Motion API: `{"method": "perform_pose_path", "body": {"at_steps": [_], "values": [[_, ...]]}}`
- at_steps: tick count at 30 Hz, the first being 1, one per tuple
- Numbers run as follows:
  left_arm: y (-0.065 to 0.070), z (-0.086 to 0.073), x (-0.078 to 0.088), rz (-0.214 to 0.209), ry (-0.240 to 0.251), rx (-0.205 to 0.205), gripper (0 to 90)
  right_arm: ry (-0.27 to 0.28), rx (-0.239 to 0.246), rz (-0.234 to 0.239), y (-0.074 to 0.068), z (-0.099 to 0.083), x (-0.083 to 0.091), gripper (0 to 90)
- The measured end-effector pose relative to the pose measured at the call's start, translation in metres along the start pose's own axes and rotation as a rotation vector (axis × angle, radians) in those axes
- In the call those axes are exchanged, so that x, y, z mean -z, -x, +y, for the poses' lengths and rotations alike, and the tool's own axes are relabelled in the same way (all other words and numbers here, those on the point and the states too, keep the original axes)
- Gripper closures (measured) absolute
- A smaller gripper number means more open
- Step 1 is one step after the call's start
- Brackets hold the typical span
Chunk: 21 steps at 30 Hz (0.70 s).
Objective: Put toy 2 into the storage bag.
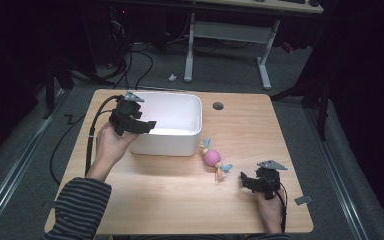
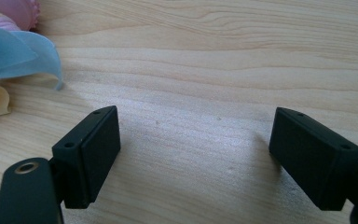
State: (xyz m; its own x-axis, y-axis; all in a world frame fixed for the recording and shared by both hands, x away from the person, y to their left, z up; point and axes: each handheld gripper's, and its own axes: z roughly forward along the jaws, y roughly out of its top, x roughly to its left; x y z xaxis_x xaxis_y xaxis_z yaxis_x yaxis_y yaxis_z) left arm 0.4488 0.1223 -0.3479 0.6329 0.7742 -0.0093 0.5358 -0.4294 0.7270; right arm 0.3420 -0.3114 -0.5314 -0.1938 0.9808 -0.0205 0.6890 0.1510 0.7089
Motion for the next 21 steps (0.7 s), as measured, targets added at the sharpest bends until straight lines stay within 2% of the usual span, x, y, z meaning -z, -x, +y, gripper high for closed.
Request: {"method": "perform_pose_path", "body": {"at_steps": [4,21], "values": [[0.000,-0.005,0.009,0.023,0.026,0.000,37.8,0.000,-0.001,0.001,0.000,0.000,0.000,16.5],[0.005,-0.028,0.030,0.032,0.074,0.002,36.8,0.001,0.001,0.001,0.000,0.000,0.000,16.6]]}}
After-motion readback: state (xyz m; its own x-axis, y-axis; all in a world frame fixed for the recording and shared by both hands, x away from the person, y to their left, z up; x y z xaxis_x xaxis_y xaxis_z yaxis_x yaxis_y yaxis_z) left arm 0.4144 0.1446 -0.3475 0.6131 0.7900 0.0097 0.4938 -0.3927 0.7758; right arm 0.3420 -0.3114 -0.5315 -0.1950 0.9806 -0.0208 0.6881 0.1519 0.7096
